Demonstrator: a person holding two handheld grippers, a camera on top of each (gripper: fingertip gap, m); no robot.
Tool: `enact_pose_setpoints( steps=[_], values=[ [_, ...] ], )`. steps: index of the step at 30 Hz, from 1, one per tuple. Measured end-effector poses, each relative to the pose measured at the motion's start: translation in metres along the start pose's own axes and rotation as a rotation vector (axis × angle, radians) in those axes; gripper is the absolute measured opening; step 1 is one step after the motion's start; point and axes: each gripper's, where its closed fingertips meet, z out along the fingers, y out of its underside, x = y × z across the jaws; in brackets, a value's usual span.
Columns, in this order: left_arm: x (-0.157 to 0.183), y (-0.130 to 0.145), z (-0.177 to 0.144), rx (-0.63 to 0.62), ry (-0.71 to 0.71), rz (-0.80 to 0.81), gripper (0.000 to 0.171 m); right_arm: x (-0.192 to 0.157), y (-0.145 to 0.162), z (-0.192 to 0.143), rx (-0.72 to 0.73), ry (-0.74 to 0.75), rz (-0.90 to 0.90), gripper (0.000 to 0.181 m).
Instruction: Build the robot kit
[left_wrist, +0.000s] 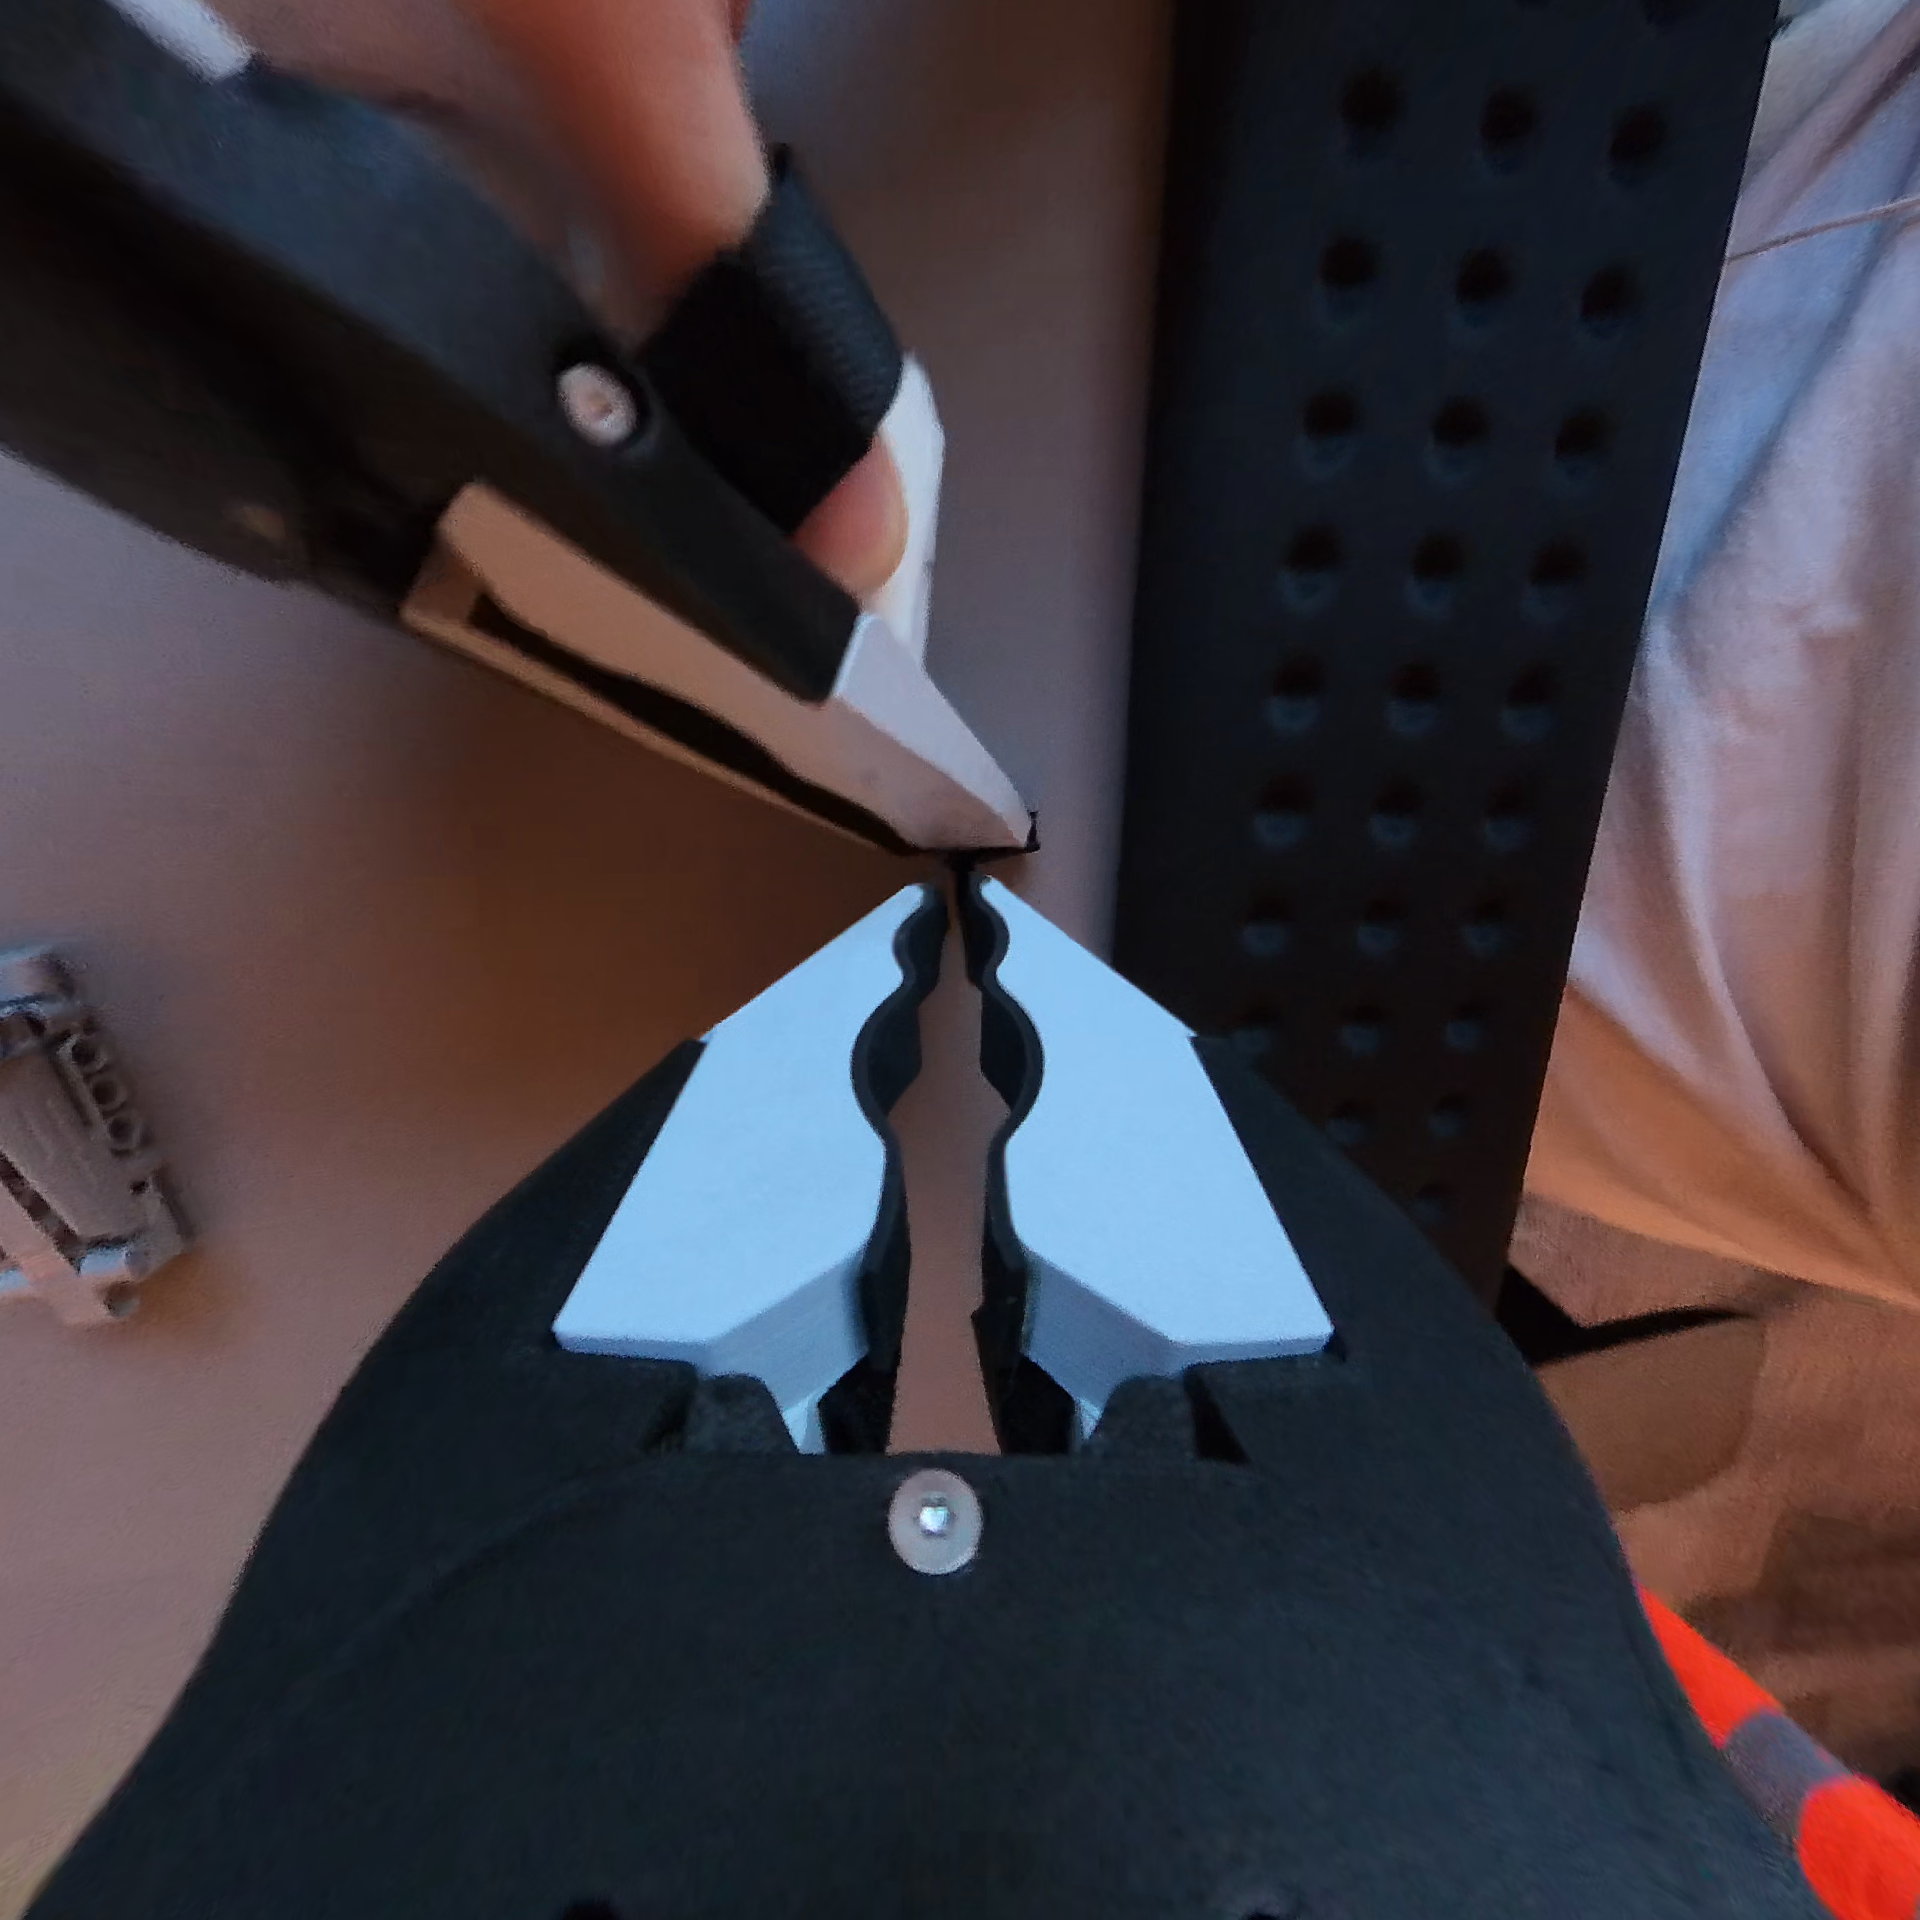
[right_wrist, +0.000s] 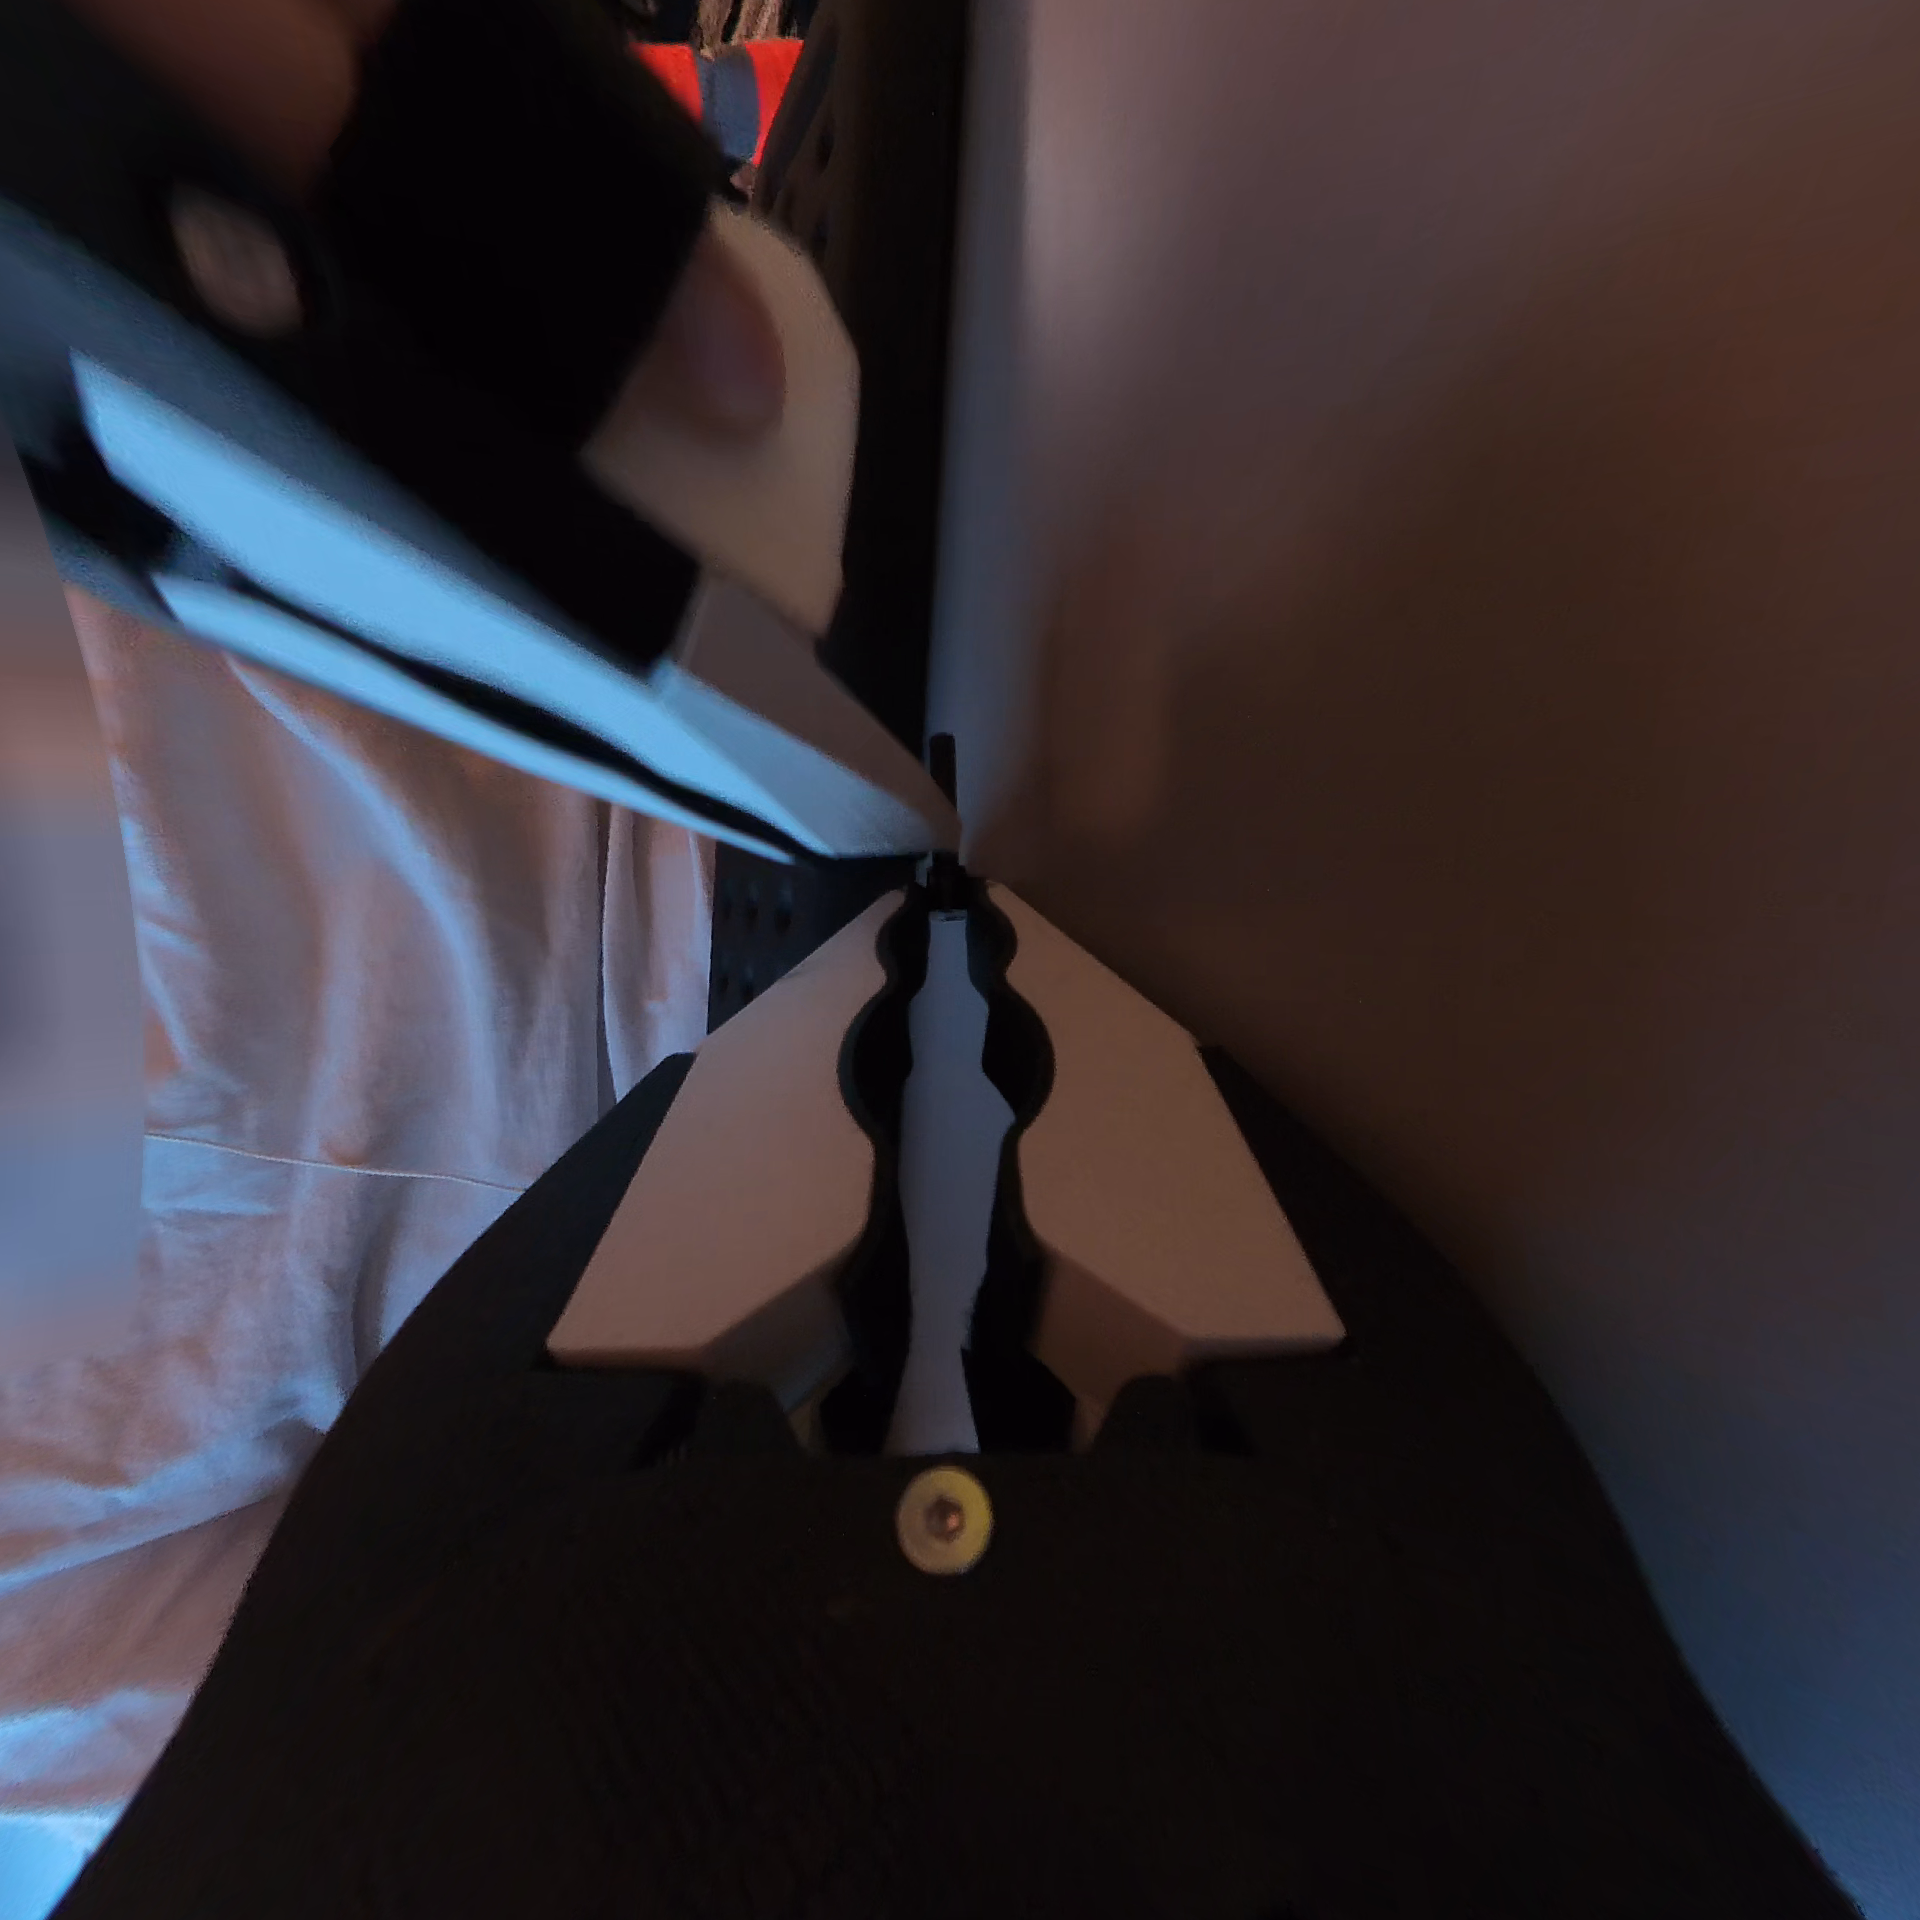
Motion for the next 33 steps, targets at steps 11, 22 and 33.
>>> enact_pose_setpoints(
  steps=[11,22,33],
  values=[
    [-0.002,0.007,-0.015,0.322,0.034,-0.218,0.021,-0.006,-0.002,-0.004,0.038,-0.064,-0.024,0.006],
    [-0.012,0.001,-0.022,0.533,-0.039,-0.336,0.001,-0.014,-0.032,-0.037,0.375,-0.055,-0.176,0.025],
    [-0.031,0.014,-0.039,0.614,-0.254,-0.364,0.001,-0.010,-0.055,-0.039,0.479,0.102,-0.324,0.008]
  ],
)
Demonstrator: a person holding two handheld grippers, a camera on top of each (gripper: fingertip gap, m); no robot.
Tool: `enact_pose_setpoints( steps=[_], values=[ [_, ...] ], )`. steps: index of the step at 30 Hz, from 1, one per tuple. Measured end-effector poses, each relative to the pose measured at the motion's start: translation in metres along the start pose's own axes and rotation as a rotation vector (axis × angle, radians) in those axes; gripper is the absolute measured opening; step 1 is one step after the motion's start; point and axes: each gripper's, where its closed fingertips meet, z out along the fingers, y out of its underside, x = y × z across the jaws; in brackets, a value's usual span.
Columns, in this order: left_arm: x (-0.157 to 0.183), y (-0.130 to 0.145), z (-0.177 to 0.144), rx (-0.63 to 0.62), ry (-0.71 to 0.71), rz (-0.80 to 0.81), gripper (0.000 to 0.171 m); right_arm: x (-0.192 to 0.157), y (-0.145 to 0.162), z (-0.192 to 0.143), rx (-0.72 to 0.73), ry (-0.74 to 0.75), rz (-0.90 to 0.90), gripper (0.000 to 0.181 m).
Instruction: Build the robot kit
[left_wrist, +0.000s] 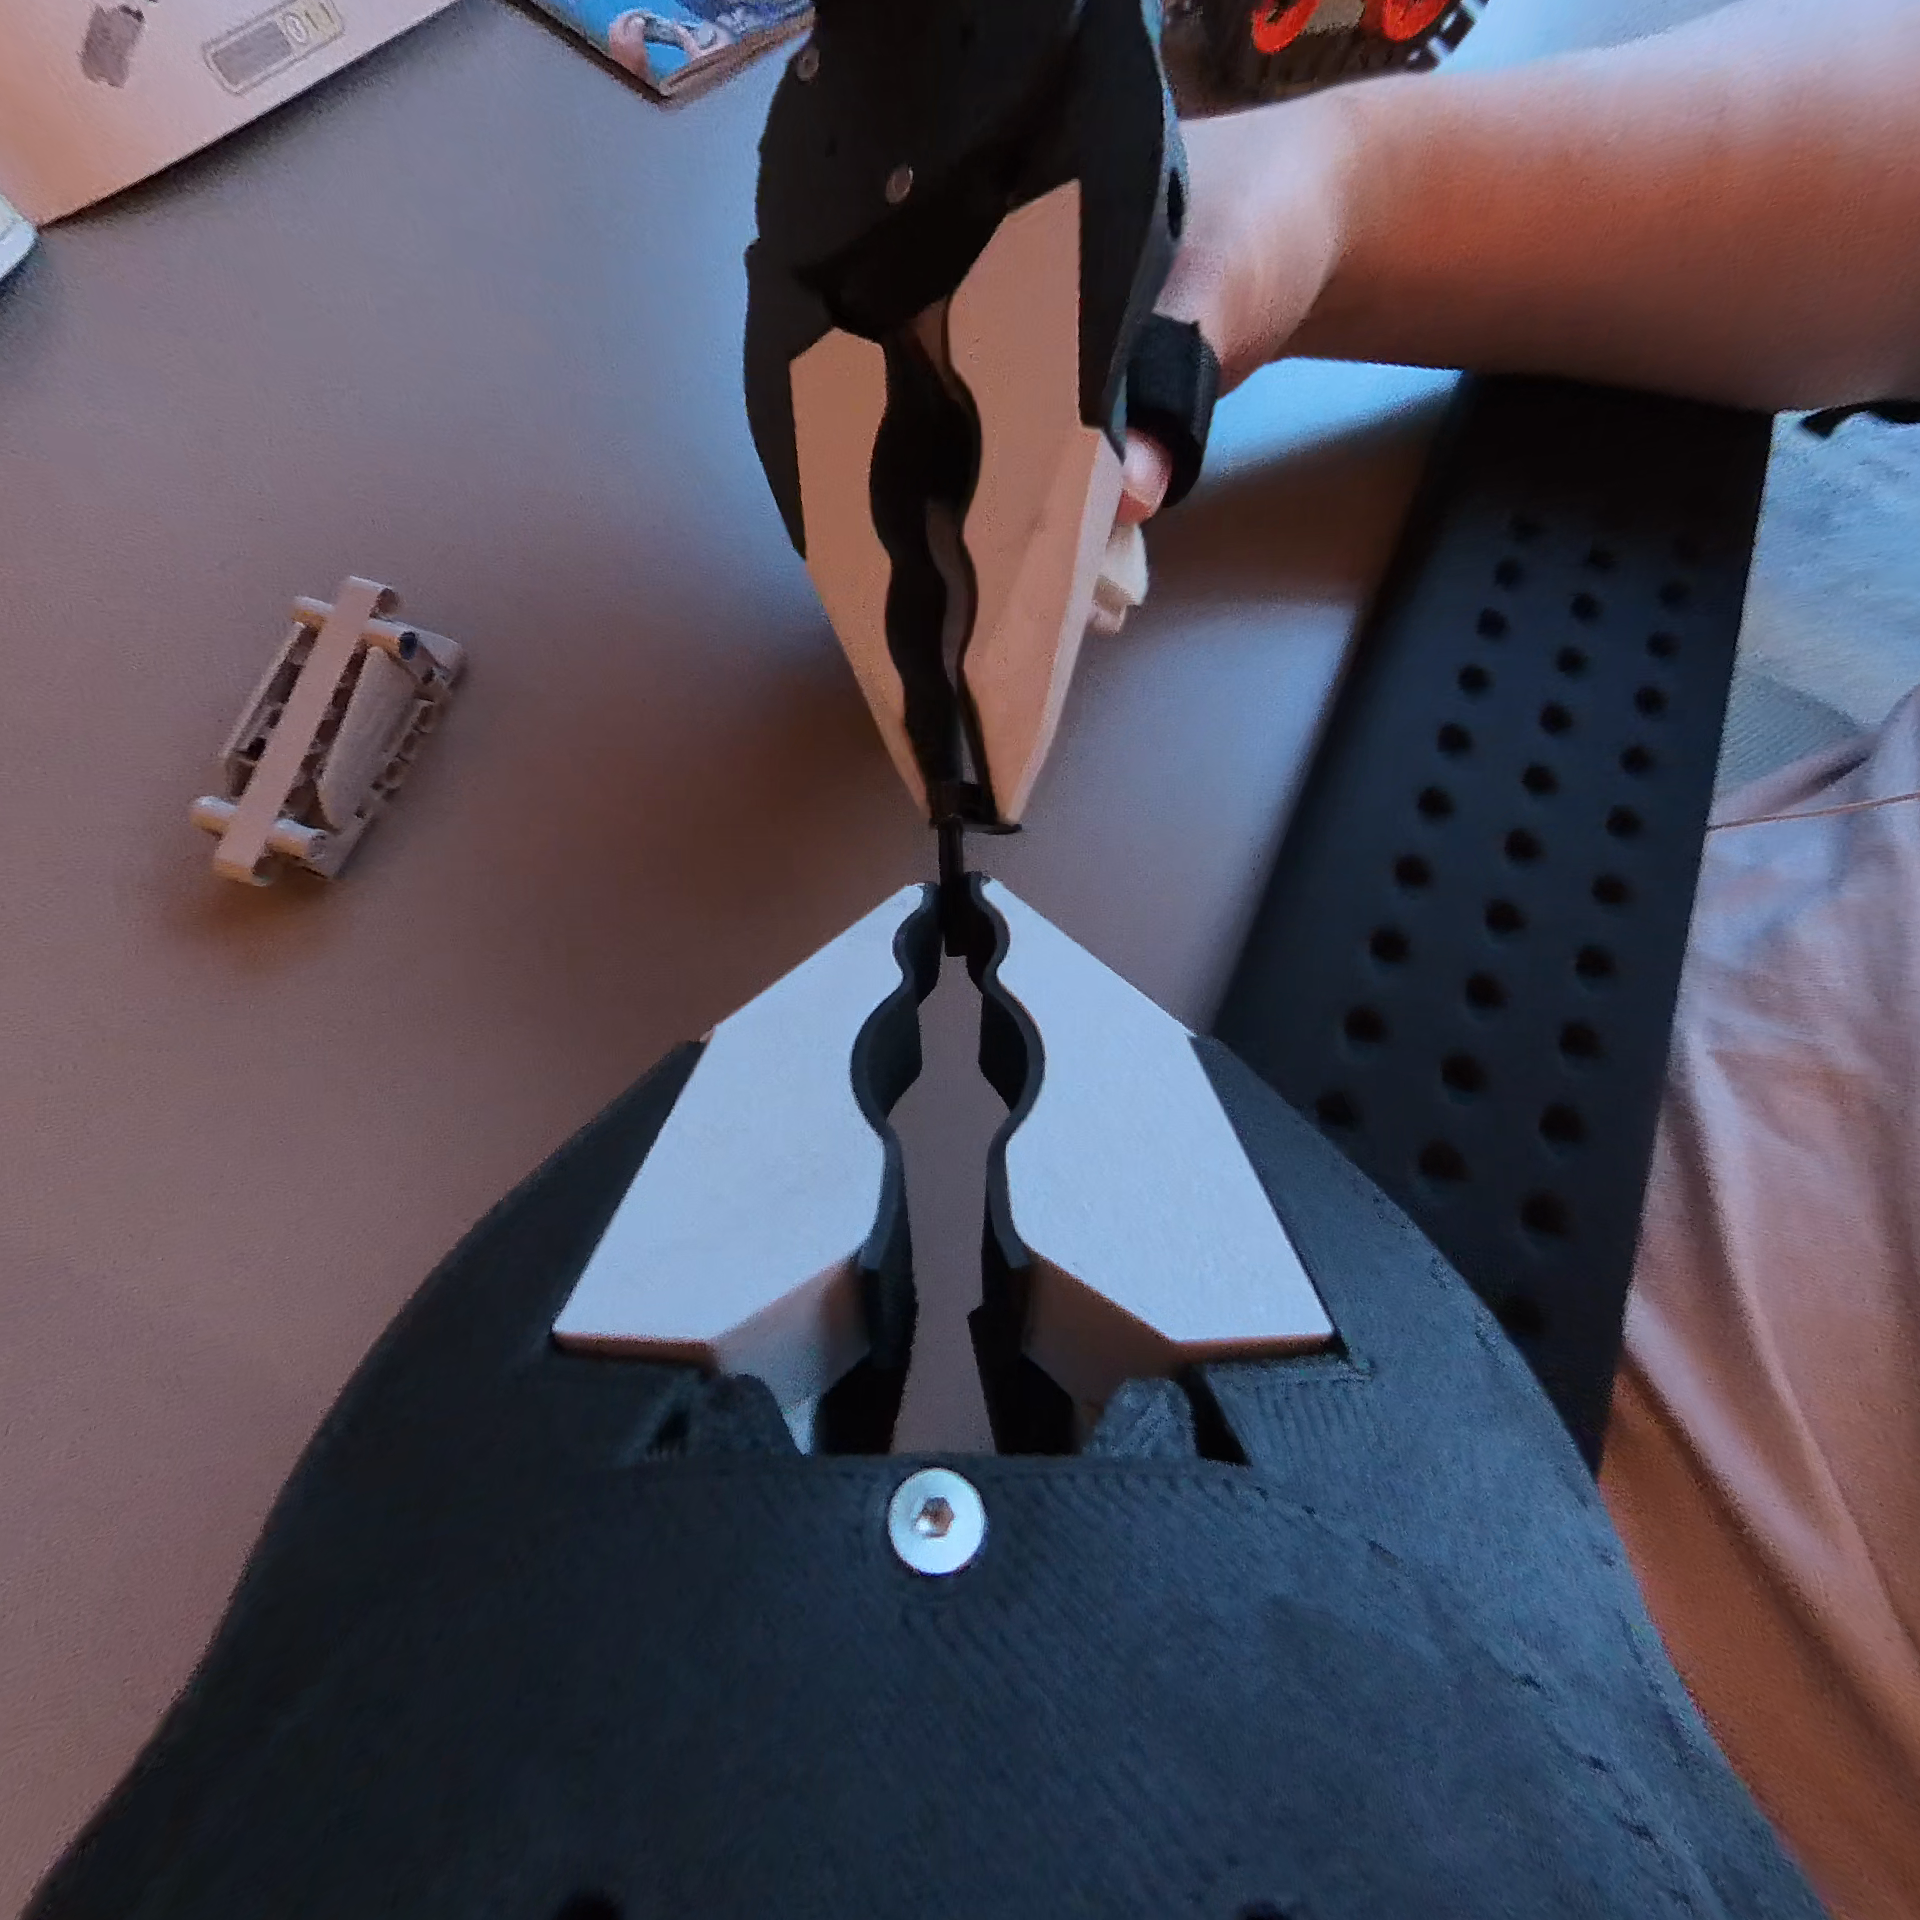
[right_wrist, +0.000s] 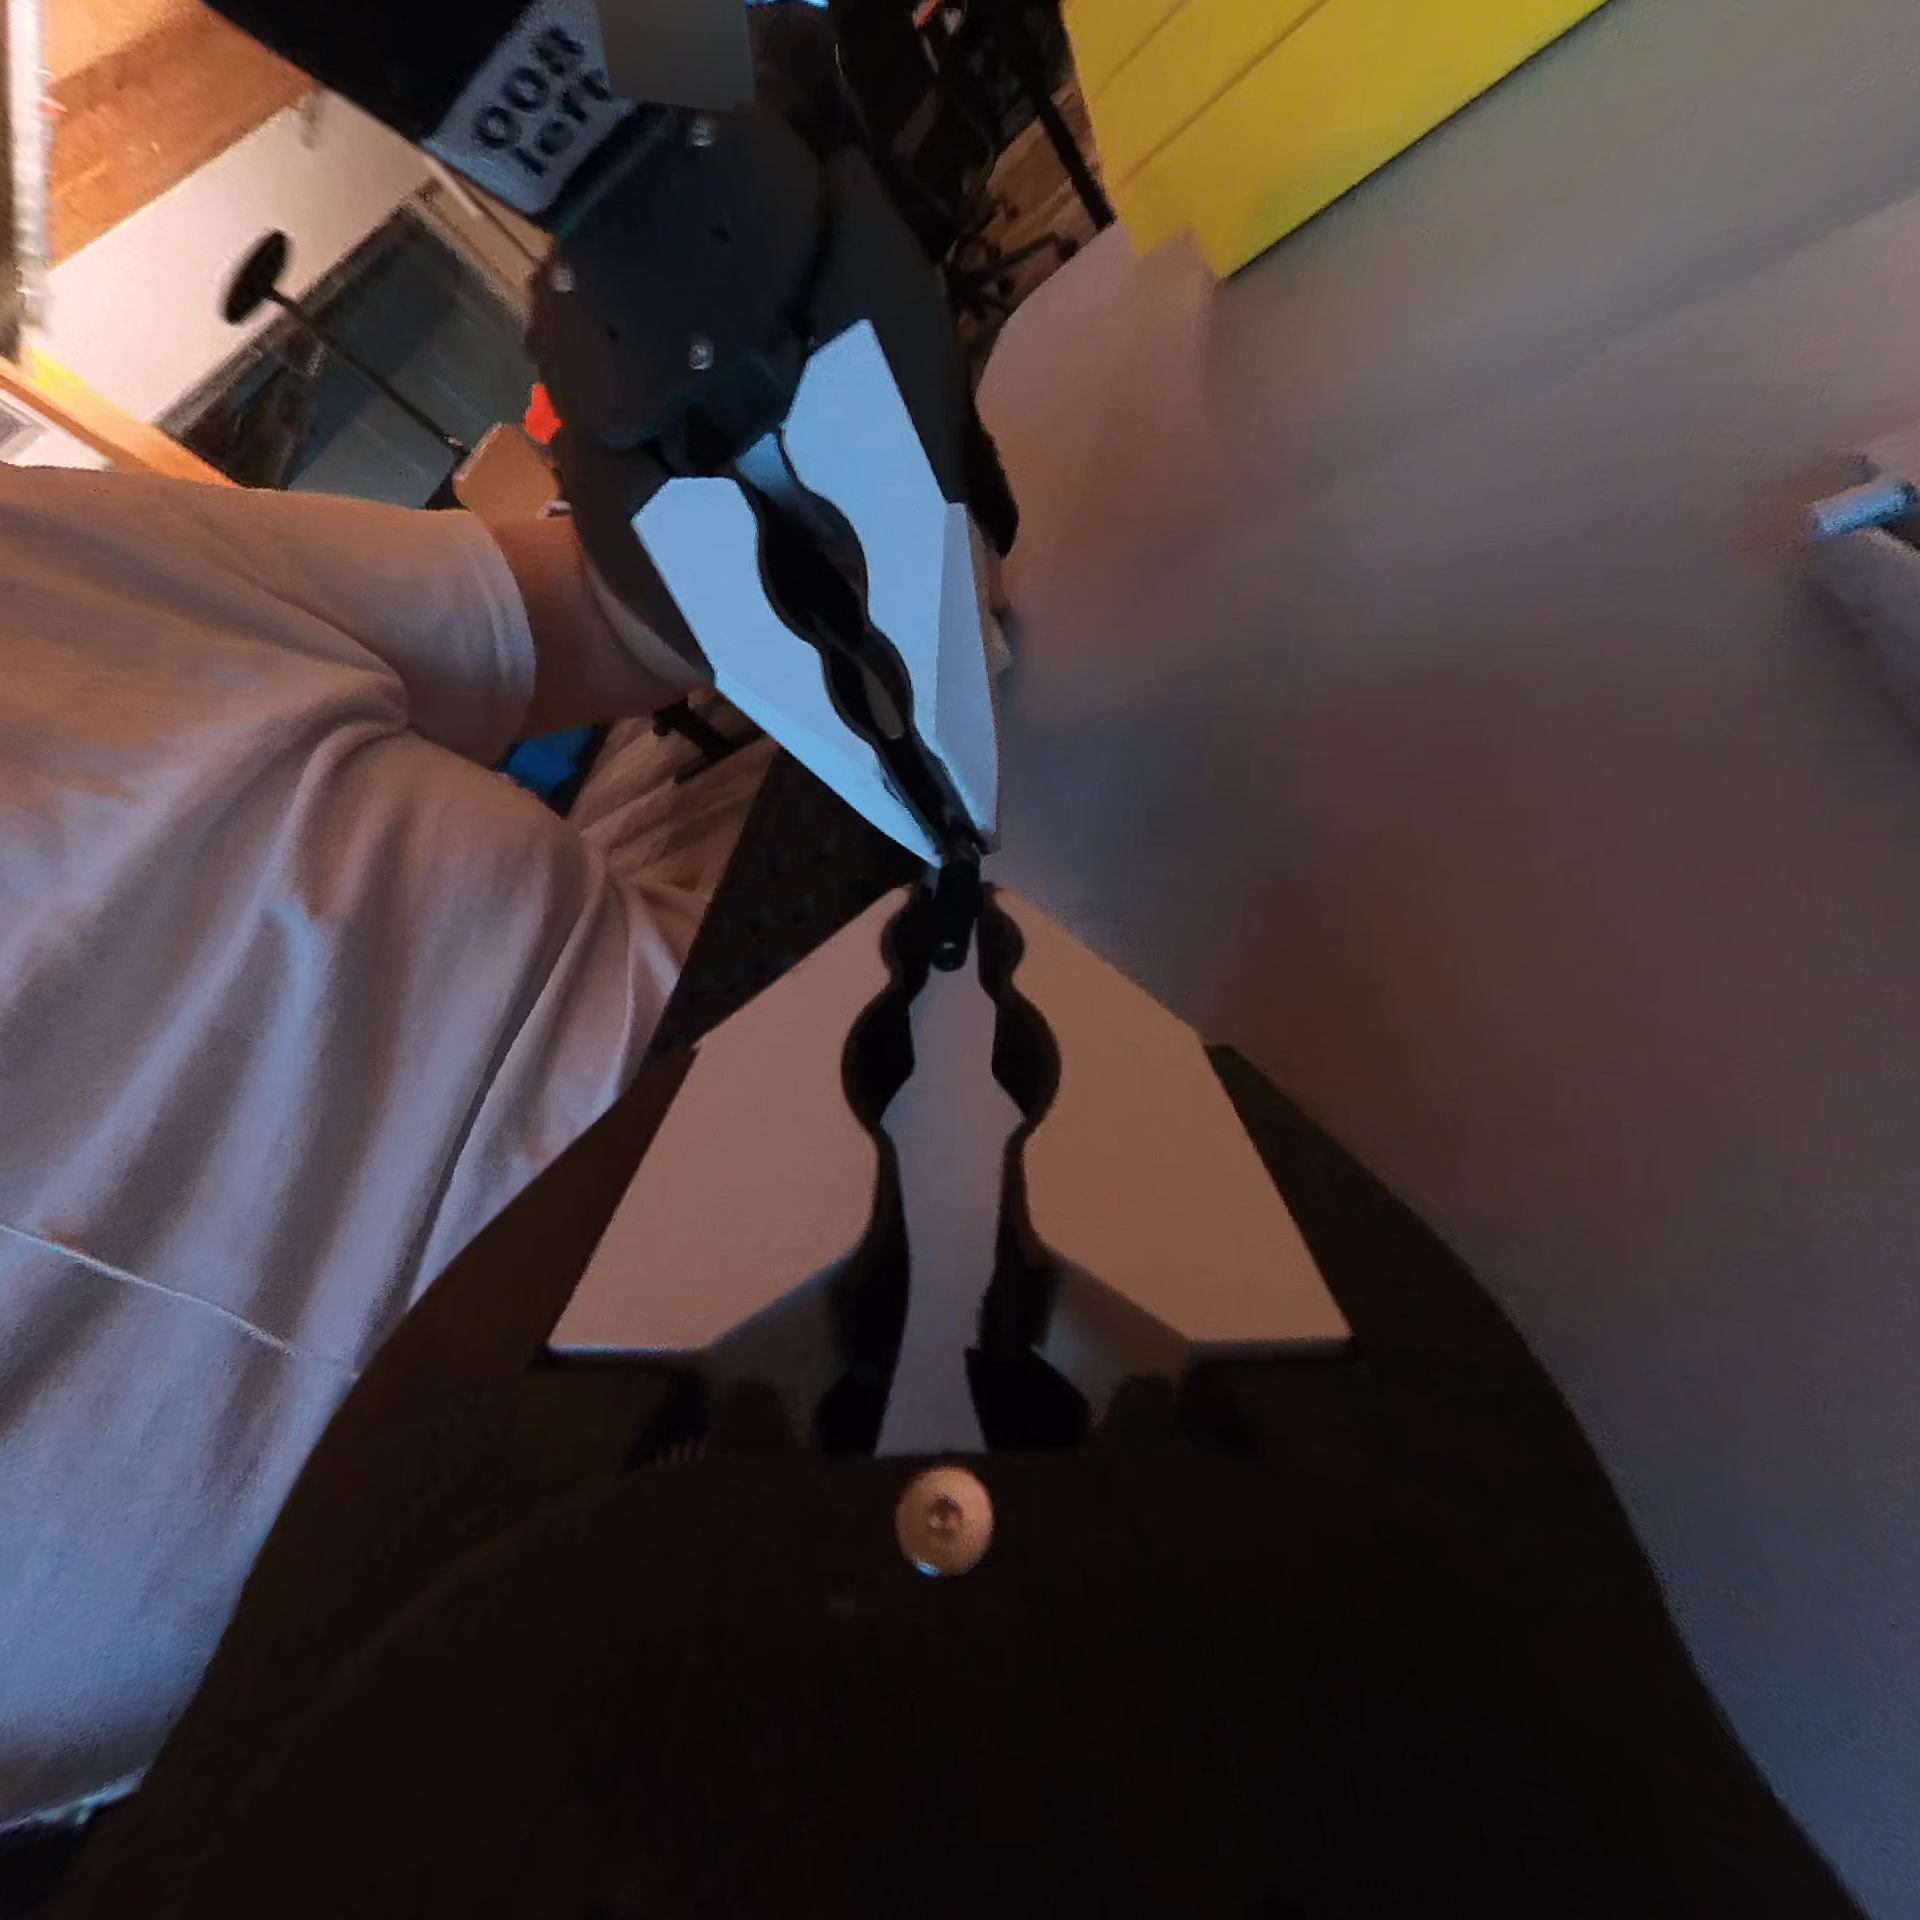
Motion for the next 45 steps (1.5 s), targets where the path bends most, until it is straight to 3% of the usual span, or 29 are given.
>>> enact_pose_setpoints(
  steps=[5,12,16,22,28,32,35,40,45],
  values=[
    [0.001,-0.003,-0.001,0.048,-0.003,0.013,0.002,-0.001,-0.002,-0.003,0.017,0.037,-0.109,0.007],
    [0.010,-0.021,-0.020,0.281,0.318,-0.249,0.018,-0.011,-0.013,-0.008,0.091,0.075,-0.342,0.007],
    [0.002,-0.021,-0.018,0.317,0.247,-0.169,0.002,-0.012,-0.019,-0.010,0.133,0.076,-0.364,0.007],
    [0.002,-0.026,-0.021,0.357,0.234,-0.151,0.002,-0.014,-0.022,-0.012,0.158,0.064,-0.372,0.007],
    [0.000,-0.021,-0.019,0.313,0.235,-0.178,0.002,-0.012,-0.029,-0.014,0.207,0.074,-0.359,0.008],
    [0.001,-0.021,-0.018,0.311,0.244,-0.185,0.002,-0.013,-0.029,-0.019,0.213,0.044,-0.332,0.000],
    [-0.002,-0.021,-0.019,0.302,0.233,-0.183,0.002,-0.012,-0.031,-0.021,0.222,0.071,-0.364,0.021],
    [-0.001,-0.030,-0.010,0.276,0.248,-0.148,0.002,-0.012,-0.032,-0.030,0.229,0.115,-0.411,0.021],
    [-0.007,-0.039,0.005,0.244,0.304,-0.115,0.002,-0.003,-0.023,-0.042,0.168,0.127,-0.381,0.006]
  ],
)
